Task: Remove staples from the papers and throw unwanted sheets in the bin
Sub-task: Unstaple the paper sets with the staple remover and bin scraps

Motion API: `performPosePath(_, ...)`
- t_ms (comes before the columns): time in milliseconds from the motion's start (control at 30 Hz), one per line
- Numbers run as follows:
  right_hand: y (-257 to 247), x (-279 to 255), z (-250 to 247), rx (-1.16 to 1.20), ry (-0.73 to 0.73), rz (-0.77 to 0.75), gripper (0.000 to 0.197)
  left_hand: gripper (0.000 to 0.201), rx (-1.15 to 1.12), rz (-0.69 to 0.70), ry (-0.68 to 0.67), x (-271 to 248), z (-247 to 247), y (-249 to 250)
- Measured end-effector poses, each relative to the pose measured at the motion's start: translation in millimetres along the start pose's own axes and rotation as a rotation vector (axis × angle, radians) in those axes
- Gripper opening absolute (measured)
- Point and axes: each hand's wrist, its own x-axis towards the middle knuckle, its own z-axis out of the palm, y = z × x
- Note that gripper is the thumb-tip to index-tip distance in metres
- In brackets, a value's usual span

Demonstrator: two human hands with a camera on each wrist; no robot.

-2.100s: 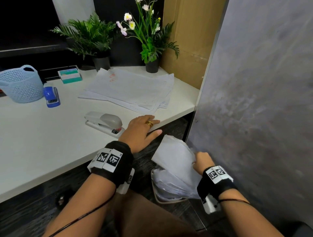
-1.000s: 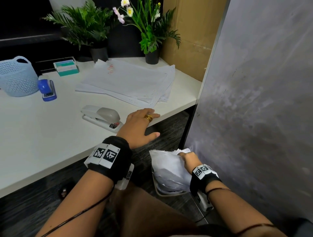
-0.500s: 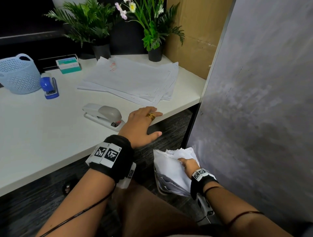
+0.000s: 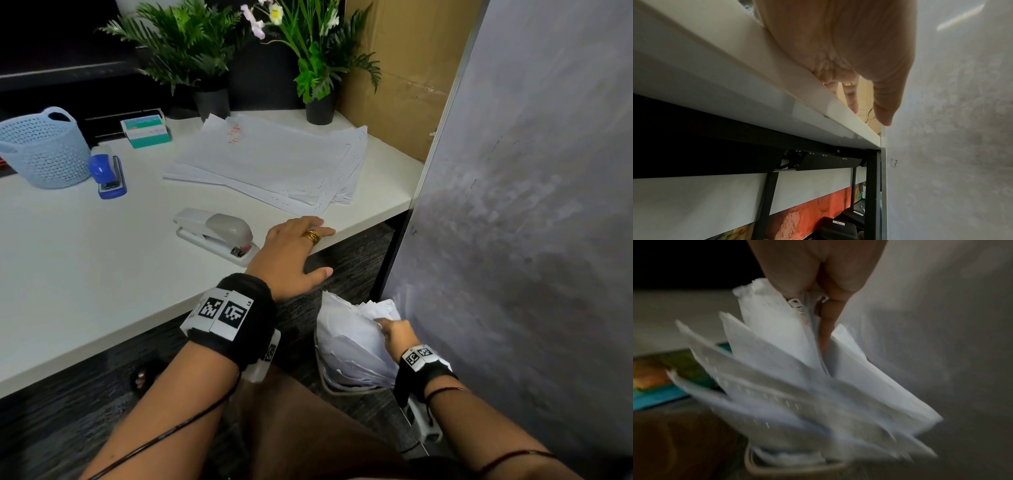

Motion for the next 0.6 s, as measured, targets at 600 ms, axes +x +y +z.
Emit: performPosePath(600, -130, 4, -115, 0.192, 0.683, -0.305, 0.021, 0.039, -0.128, -0.114, 0.221, -2, 0, 6)
